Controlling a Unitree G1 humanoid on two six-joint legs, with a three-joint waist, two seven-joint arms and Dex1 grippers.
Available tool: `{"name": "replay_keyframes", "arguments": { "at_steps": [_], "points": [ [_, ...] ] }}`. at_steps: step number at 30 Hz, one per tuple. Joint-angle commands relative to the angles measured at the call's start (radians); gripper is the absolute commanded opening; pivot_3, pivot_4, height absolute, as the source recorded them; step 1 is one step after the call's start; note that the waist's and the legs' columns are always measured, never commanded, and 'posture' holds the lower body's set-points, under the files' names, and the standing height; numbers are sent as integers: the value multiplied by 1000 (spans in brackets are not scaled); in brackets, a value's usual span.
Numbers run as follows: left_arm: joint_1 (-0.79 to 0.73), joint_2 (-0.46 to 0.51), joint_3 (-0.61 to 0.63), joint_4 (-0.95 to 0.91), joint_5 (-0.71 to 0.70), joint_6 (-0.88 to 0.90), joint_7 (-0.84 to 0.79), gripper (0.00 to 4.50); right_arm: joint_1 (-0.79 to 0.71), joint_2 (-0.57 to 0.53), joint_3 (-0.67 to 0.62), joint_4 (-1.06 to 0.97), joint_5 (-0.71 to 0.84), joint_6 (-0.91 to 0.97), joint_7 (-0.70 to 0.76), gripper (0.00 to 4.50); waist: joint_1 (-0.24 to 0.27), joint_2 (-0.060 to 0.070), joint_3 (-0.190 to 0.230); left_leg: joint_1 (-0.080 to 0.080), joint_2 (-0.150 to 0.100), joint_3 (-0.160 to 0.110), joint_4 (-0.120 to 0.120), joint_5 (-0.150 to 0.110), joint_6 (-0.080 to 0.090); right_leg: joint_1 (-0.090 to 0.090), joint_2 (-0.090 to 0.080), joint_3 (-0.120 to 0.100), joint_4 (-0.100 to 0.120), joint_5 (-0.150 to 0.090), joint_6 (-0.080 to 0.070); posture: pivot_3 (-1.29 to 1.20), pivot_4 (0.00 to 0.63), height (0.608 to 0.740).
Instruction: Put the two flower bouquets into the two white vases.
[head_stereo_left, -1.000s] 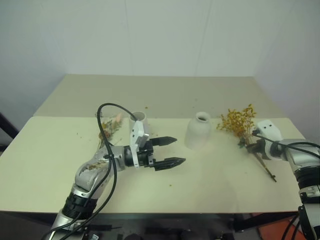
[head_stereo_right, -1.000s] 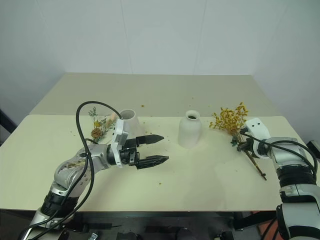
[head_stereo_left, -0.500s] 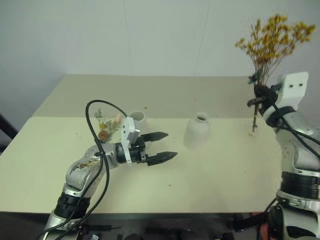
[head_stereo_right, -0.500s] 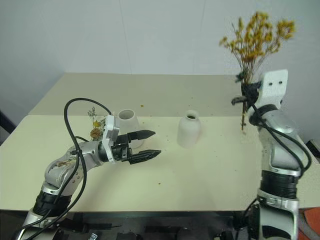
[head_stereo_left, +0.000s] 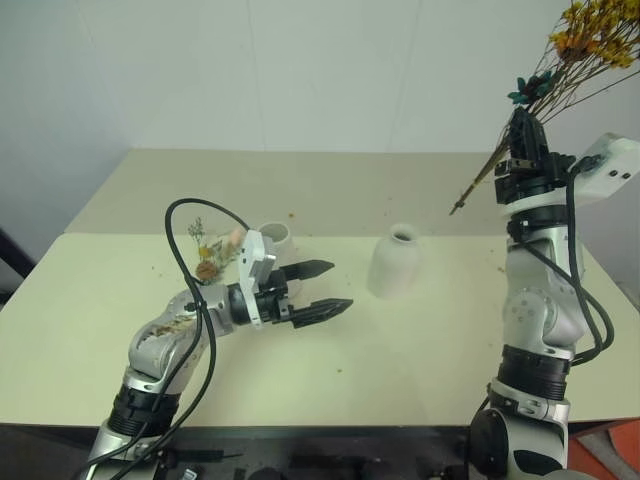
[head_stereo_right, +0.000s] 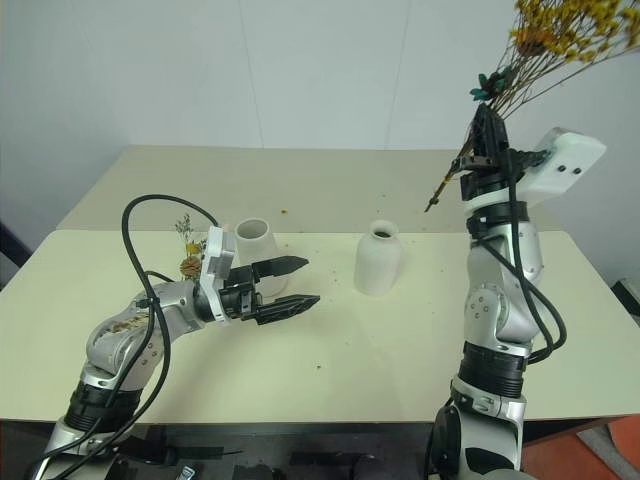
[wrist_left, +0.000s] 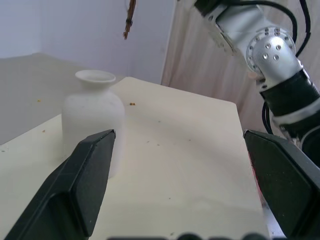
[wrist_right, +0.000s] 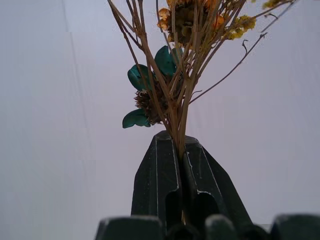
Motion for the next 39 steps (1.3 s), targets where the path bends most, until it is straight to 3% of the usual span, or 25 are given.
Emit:
{"name": "replay_keyframes", "arguments": {
  "at_steps": [1,22,37,39],
  "points": [
    [-8,-7,6,-38,-5,-9,13,4500,5,3,50,-47,6,-42,35,27,-1,0,0,0,0,0,0,0,0,0,0,0,0,0,0,0,150,740],
    [19,8,26,-65,-9,-12,19,4500,-19,64,142,311,-55,-273,179,27,-1,0,0,0,0,0,0,0,0,-1,0,0,0,0,0,0,150,740],
    [39,15,36,-87,-18,-6,30,4500,55,103,205,310,-141,-351,149,27,-3,0,0,0,0,1,0,0,0,-4,0,2,5,0,0,0,150,740],
    [39,16,36,-85,-18,-6,29,4500,69,107,211,296,-138,-351,153,582,-3,0,0,0,0,1,0,0,0,-5,0,2,6,0,-1,0,150,740]
  ]
}}
